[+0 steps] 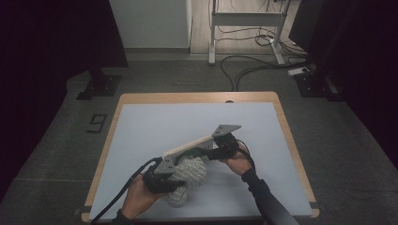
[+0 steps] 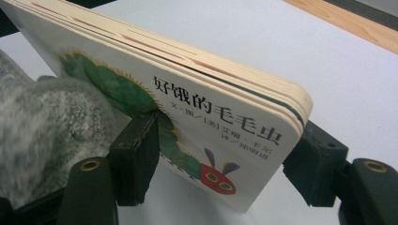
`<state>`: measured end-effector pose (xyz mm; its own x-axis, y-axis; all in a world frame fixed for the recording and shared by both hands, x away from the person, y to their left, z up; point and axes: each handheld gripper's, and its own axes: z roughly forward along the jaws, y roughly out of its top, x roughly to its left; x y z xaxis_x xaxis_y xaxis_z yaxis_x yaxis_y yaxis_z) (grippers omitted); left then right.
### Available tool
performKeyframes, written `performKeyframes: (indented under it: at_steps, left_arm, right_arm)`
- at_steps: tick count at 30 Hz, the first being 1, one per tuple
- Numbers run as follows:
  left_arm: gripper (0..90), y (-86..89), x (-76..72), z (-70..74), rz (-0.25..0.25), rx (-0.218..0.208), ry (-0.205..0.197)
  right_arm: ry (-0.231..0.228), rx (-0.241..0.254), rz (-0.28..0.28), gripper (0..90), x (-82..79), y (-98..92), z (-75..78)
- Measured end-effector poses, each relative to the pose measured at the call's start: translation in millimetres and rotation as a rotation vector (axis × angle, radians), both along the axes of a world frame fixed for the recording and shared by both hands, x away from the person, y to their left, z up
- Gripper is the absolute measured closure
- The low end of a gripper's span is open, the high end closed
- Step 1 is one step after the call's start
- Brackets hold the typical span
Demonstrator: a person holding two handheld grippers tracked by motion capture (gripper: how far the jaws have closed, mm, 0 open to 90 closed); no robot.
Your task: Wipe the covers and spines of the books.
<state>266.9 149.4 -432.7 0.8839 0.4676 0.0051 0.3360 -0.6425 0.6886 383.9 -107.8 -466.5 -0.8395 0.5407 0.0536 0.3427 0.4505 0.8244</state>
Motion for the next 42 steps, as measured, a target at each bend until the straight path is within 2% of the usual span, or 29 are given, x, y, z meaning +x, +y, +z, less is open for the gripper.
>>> performKeyframes:
  at_steps: [6, 26, 30, 33, 35, 38, 42]
  left_arm:
    - [63.2, 19.3, -2.5, 2.9, 0.039, -0.015, -0.002]
    - [62.9, 78.8, -12.8, 6.9, 0.174, -0.026, -0.008]
    - [62.9, 90.6, -15.2, 8.5, 0.203, -0.015, -0.014]
    - [62.9, 99.4, -16.8, 9.8, 0.243, 0.009, -0.029]
    - [62.9, 105.2, -16.1, 10.1, 0.262, 0.007, -0.032]
    - [62.9, 109.0, -12.7, 10.0, 0.279, -0.002, -0.031]
    - [62.9, 104.7, -3.3, 8.4, 0.28, -0.008, -0.029]
  right_arm:
    - [-0.001, -0.002, 0.003, 31.5, -0.4, -0.7, 0.3]
    - [0.003, -0.002, 0.003, 32.0, -1.2, -1.7, 0.0]
    - [0.002, -0.003, 0.003, 32.0, -1.3, -1.6, 0.1]
    - [0.003, -0.003, 0.002, 32.0, -1.6, -1.5, 0.1]
    - [0.0, -0.002, 0.003, 32.0, -1.5, -1.6, 0.0]
    - [0.0, -0.005, 0.003, 32.0, -1.7, -1.3, 0.2]
    - [-0.001, -0.005, 0.003, 32.0, -1.5, -1.2, 0.2]
